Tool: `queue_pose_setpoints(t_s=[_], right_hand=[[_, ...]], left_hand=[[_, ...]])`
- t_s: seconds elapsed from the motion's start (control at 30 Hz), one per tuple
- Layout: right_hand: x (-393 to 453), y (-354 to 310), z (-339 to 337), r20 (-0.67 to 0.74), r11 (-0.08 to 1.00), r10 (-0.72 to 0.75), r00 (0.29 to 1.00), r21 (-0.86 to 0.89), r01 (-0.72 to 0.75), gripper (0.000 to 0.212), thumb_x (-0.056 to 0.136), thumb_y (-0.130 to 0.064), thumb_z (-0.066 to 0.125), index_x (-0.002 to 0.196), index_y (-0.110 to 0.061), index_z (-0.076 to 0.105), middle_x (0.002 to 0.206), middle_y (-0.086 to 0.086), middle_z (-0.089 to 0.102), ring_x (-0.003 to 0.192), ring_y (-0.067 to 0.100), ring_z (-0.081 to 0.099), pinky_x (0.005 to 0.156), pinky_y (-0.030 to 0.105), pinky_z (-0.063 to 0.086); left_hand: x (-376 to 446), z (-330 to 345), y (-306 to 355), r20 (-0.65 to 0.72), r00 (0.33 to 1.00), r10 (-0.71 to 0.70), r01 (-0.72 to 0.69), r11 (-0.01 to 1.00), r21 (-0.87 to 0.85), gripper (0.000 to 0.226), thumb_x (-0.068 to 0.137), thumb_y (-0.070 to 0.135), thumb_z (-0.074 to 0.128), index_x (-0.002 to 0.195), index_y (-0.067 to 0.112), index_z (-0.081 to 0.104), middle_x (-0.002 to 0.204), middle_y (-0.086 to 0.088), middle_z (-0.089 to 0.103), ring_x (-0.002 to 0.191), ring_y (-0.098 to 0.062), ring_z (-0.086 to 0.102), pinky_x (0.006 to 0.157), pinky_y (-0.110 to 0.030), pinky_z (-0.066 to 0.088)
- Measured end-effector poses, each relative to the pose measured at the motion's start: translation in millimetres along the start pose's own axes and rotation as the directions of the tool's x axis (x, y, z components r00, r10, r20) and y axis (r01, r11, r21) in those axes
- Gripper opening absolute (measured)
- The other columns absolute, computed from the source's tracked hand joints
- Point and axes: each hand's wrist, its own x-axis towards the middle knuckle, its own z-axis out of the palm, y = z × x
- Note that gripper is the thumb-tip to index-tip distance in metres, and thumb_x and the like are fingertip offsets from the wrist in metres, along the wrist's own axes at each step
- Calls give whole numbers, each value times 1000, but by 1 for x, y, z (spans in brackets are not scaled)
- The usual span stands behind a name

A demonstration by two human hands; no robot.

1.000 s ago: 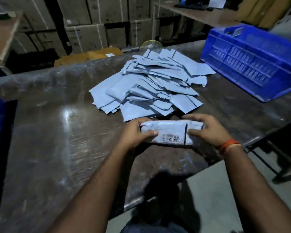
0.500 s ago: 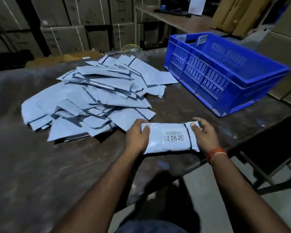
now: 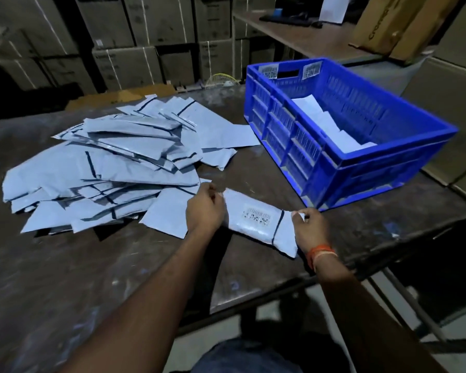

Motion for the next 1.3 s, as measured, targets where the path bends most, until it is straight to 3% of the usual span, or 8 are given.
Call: queue_pose_setpoints(t_s=[0.23,0.37,0.53,0.7,0.87,1.03,1.13,1.3], right_hand=[[-34,-1,5,230,907,256,939,278,-316,26,76,-4,62,53,-15,60,62,7,61,66,28,67,64,49,61],[-72,-5,12,712,947,180,679,62,-316,19,91,-1,55,76,-10,60,68,12,65,49,19,67,41,19,47],[-40,6,1,399,989,5,917,131,-62,9,81,-11,60,74,-16,63,66,7,70,56,20,69,61,32,50],[-15,1,-6,235,987,-161,959,9,163,7,71,-26,60,75,-23,64,62,-3,69,62,12,67,67,31,52],[-19,-3,5,183,889,-436,881,-67,454,15,79,-8,59,85,-18,67,76,-6,66,66,8,59,66,26,47],[-8,-5,27,234,651,-685,689,-226,724,48,97,-30,36,140,-17,54,148,3,48,137,21,43,114,34,34],[6,-12,38,375,509,-682,628,-373,776,57,101,-39,25,154,-22,33,165,-4,20,152,14,15,115,33,22],[14,-4,48,563,349,-585,584,-474,808,61,101,-45,14,157,-24,25,166,-6,13,153,11,8,118,40,22]], left_hand=[[0,29,-4,57,997,-51,47,997,62,46,91,39,60,129,13,57,124,-8,67,114,-30,62,89,-36,50],[-1,36,-8,73,997,-22,11,990,142,48,86,52,53,119,18,62,116,-6,71,110,-33,63,90,-39,52],[-11,35,-5,171,967,186,-226,940,255,87,70,83,49,137,27,52,126,-6,61,122,-30,51,104,-41,41],[-36,44,-11,323,881,347,-454,812,366,99,63,86,60,147,38,37,127,3,50,124,-24,36,101,-41,40],[-34,27,-31,334,862,381,-501,737,453,97,75,74,57,156,28,29,146,-5,44,138,-29,29,115,-44,30],[-51,25,-19,98,896,433,-434,807,401,70,99,49,34,158,11,27,165,-10,21,154,-34,5,123,-48,18],[-59,43,-10,126,903,410,-423,803,419,63,103,37,31,158,9,23,168,-10,12,155,-31,-3,125,-49,14],[-59,52,-28,219,877,428,-477,713,514,58,105,36,25,159,13,25,166,-6,21,155,-28,10,121,-48,21]])
